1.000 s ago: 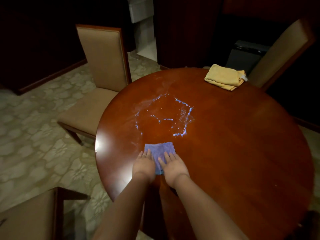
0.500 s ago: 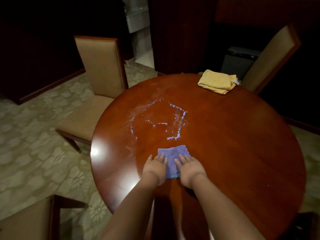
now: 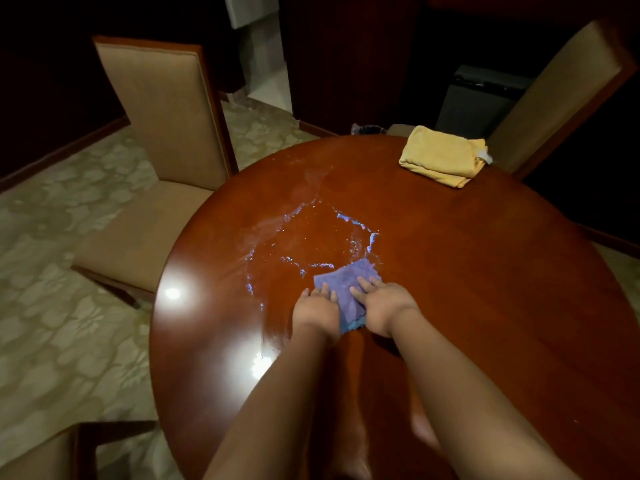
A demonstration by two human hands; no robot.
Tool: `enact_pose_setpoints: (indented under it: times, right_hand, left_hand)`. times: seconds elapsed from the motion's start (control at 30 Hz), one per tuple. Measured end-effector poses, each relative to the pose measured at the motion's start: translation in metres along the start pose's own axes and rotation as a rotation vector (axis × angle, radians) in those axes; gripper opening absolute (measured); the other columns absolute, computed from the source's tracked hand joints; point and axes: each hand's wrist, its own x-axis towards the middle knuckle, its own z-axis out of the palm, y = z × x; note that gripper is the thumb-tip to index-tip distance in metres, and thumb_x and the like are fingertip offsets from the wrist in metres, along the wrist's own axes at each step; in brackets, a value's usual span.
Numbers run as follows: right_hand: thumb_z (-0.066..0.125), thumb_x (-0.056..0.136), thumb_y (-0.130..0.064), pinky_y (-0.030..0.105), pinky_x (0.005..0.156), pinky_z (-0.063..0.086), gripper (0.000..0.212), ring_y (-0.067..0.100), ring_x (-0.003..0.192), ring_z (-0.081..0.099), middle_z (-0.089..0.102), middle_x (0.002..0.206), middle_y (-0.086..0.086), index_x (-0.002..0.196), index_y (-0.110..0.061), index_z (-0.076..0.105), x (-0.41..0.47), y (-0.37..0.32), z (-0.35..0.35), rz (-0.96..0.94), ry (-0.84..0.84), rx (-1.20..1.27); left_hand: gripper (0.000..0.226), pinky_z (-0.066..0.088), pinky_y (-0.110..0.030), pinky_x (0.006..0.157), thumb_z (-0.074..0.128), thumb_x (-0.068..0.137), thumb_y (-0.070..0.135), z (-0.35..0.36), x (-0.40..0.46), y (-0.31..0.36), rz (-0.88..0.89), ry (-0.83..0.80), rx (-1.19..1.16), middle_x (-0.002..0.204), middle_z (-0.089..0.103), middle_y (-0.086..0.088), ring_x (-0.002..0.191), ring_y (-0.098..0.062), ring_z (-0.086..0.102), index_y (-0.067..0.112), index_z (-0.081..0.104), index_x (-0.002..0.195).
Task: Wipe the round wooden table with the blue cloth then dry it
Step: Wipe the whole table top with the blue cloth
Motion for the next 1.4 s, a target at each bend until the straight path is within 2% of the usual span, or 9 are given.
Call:
enact_pose_setpoints:
  times: [0.33,0.47,0.73,1.0,1.2,1.3,1.4]
  right_hand:
    - [0.036,0.098,-0.025,0.037,0.114,0.026,0.064,0.02,0.148,0.006,-0.002,0.161,-0.001,0.154,-0.025,0.005,0.009,0.0,-0.014,-0.004,0.022,-0.002]
    - [0.038,0.099,-0.028,0.038,0.114,0.027,0.064,0.022,0.148,0.011,0.001,0.162,0.002,0.154,-0.023,0.007,-0.014,-0.012,-0.002,-0.008,0.018,-0.006]
    - [0.037,0.099,-0.033,0.042,0.113,0.027,0.066,0.025,0.148,0.005,-0.004,0.162,0.002,0.155,-0.022,0.002,-0.059,-0.06,0.024,-0.08,-0.021,0.024]
    - [0.038,0.099,-0.037,0.042,0.117,0.015,0.066,0.028,0.147,0.008,0.0,0.161,0.007,0.154,-0.02,0.006,-0.065,-0.124,0.026,-0.183,-0.015,-0.054]
    - [0.032,0.102,-0.036,0.037,0.116,0.015,0.057,0.026,0.146,0.014,0.005,0.161,0.005,0.154,-0.025,0.01,-0.043,-0.146,0.008,-0.218,0.017,-0.076]
    - [0.032,0.102,-0.035,0.039,0.116,0.013,0.057,0.026,0.146,0.013,0.005,0.161,0.004,0.154,-0.027,0.008,-0.023,-0.154,-0.004,-0.219,0.049,-0.063]
    - [0.034,0.101,-0.03,0.039,0.115,0.014,0.059,0.025,0.146,0.013,0.006,0.161,0.001,0.154,-0.028,0.008,-0.005,-0.152,-0.016,-0.201,0.067,-0.035]
  left_hand:
    - [0.065,0.024,-0.037,0.113,0.043,0.098,0.032,-0.012,0.018,-0.004,0.0,-0.013,0.091,0.157,0.011,-0.019,0.142,-0.031,0.025,0.006,0.016,0.151]
    - [0.063,0.02,-0.034,0.115,0.046,0.097,0.03,-0.003,-0.005,0.002,0.01,-0.001,0.043,0.158,0.012,-0.015,0.144,-0.027,0.023,0.009,0.019,0.151]
    - [0.067,0.013,-0.034,0.118,0.049,0.096,0.031,0.032,-0.07,-0.003,-0.069,-0.033,-0.002,0.159,0.01,-0.012,0.146,-0.023,0.018,0.009,0.019,0.151]
    - [0.058,0.014,-0.032,0.117,0.05,0.094,0.029,0.062,-0.107,-0.038,-0.168,-0.052,-0.003,0.159,0.013,-0.011,0.144,-0.022,0.023,0.011,0.031,0.147]
    - [0.049,0.01,-0.032,0.119,0.04,0.099,0.021,0.064,-0.096,-0.077,-0.139,-0.044,0.047,0.157,0.02,-0.011,0.144,-0.023,0.023,0.007,0.034,0.146]
    - [0.048,0.01,-0.031,0.118,0.036,0.1,0.016,0.059,-0.082,-0.109,-0.104,-0.068,0.05,0.158,0.017,-0.011,0.145,-0.023,0.021,0.003,0.03,0.146]
    - [0.051,0.009,-0.028,0.118,0.032,0.1,0.014,0.05,-0.053,-0.137,-0.056,-0.016,0.04,0.159,0.013,-0.011,0.145,-0.021,0.018,-0.001,0.021,0.148]
